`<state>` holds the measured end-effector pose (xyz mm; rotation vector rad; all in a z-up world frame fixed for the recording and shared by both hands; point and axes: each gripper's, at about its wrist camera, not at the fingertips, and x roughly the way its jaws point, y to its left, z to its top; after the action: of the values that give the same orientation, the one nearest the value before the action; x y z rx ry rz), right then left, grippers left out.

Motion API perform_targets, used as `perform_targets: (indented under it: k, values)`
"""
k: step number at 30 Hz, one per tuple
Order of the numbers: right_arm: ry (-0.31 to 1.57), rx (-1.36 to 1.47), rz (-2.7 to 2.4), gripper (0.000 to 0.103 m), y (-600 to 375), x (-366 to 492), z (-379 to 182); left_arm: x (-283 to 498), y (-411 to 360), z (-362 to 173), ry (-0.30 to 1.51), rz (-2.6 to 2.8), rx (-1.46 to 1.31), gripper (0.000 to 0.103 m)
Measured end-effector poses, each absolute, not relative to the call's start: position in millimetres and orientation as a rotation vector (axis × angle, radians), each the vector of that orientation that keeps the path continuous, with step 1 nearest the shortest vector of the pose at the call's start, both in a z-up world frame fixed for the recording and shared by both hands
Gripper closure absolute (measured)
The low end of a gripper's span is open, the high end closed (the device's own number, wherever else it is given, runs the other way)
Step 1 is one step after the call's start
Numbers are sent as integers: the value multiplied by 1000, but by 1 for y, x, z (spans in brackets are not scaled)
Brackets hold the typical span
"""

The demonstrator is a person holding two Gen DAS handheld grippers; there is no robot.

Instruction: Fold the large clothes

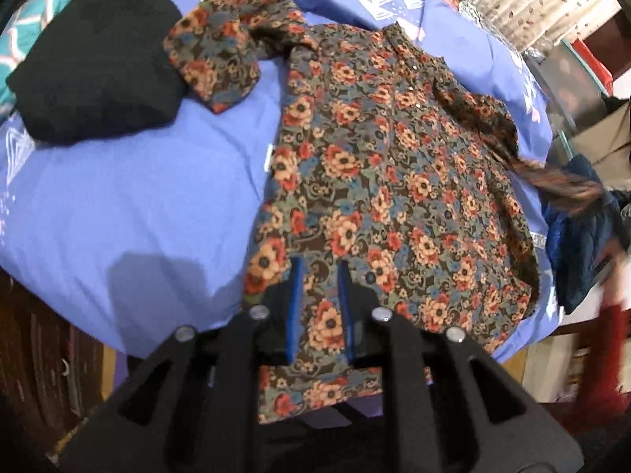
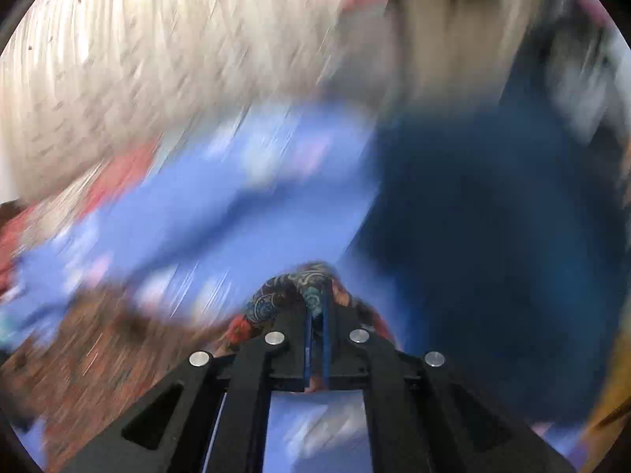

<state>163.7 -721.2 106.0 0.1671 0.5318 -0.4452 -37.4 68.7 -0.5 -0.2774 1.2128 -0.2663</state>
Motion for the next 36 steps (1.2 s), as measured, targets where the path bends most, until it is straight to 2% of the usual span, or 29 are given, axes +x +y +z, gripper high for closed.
perform_targets:
  k: [1, 2, 4, 6, 8, 9, 15, 17, 21, 22, 24, 25, 28, 30, 34, 36]
  values:
    - [560, 147, -470, 81, -734, 177, 119, -37, 68, -1, 1215, -266, -282, 87]
    - [614, 139, -496, 76, -744, 188, 122, -36, 68, -2, 1215, -266, -292, 87]
    - [704, 92, -569, 64, -750, 205, 119, -37, 72, -6, 1213, -269, -326, 87]
    - [716, 57, -594, 46, -746, 199, 108, -38, 74, -11, 1219, -275, -344, 87]
    - [731, 101, -579, 34, -747, 192, 92, -37, 79, -17, 1236, -282, -343, 87]
    - [751, 135, -557, 31, -745, 189, 81, -34, 82, -18, 1243, -283, -335, 87]
    - [755, 186, -560, 30, -739, 135, 61, 10, 104, 5, 1178, -271, -279, 87]
    - [685, 217, -539, 30, -719, 114, 73, 42, 108, 20, 1126, -270, -254, 87]
    - [350, 228, -716, 29, -673, 72, 94, 111, 96, 42, 1036, -277, -198, 87]
    - [269, 250, -779, 28, -666, 64, 95, 126, 92, 43, 1025, -280, -185, 87]
    - [172, 309, -853, 11, -659, 61, 90, 169, 75, 41, 1014, -295, -159, 87]
    - [187, 371, -844, 7, -665, 71, 80, 189, 67, 36, 1022, -302, -159, 87]
    - [463, 363, -814, 6, -682, 114, 51, 247, 41, 10, 1081, -323, -150, 87]
    - [518, 320, -822, 6, -687, 114, 42, 276, 23, -19, 1128, -287, -98, 87]
    - [471, 288, -1017, 6, -721, 56, 48, 315, 18, -75, 1202, -89, 96, 87]
    - [365, 322, -1099, 6, -736, 18, 63, 323, 40, -86, 1217, -32, 49, 98]
